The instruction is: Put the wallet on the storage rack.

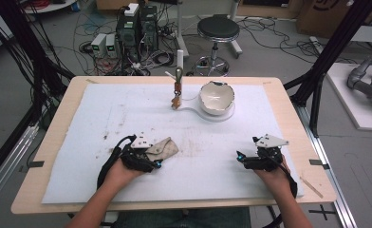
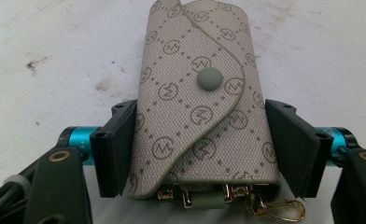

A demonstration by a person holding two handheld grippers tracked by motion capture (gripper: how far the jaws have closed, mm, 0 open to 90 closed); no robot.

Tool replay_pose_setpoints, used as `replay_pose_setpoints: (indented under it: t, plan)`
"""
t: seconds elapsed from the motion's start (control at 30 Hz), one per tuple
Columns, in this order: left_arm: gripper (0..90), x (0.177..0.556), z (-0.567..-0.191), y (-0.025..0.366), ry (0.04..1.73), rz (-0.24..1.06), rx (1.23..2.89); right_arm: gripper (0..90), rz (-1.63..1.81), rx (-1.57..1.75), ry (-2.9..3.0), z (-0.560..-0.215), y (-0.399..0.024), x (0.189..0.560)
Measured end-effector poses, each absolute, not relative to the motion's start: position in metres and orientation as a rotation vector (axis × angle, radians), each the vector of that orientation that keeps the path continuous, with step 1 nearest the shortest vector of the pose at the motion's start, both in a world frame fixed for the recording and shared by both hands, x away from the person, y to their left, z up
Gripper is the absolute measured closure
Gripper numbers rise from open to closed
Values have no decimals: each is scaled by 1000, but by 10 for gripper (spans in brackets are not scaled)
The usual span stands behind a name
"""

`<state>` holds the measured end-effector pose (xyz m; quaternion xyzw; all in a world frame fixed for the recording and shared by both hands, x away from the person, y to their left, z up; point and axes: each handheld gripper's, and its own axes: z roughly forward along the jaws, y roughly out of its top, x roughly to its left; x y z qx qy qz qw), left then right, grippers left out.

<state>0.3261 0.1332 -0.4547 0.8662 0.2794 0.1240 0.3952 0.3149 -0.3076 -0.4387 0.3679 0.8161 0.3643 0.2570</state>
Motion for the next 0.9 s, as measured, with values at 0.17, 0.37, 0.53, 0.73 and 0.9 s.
replay_pose_setpoints:
  t: [0.17, 0.37, 0.53, 0.73, 0.9]
  plan:
    - [321, 325, -452, 131, 710, 328, 2210, 158, 992, 999, 2212, -439, -307, 316]
    - [346, 326, -448, 131, 709, 330, 2225, 158, 989, 992, 2214, -438, -307, 316]
    - [348, 324, -442, 133, 700, 327, 2191, 158, 991, 991, 2213, -438, -307, 316]
    - [350, 322, -427, 130, 669, 352, 2158, 158, 991, 983, 2220, -438, -306, 315]
    - [353, 325, -410, 120, 645, 382, 2142, 158, 989, 966, 2226, -438, -304, 316]
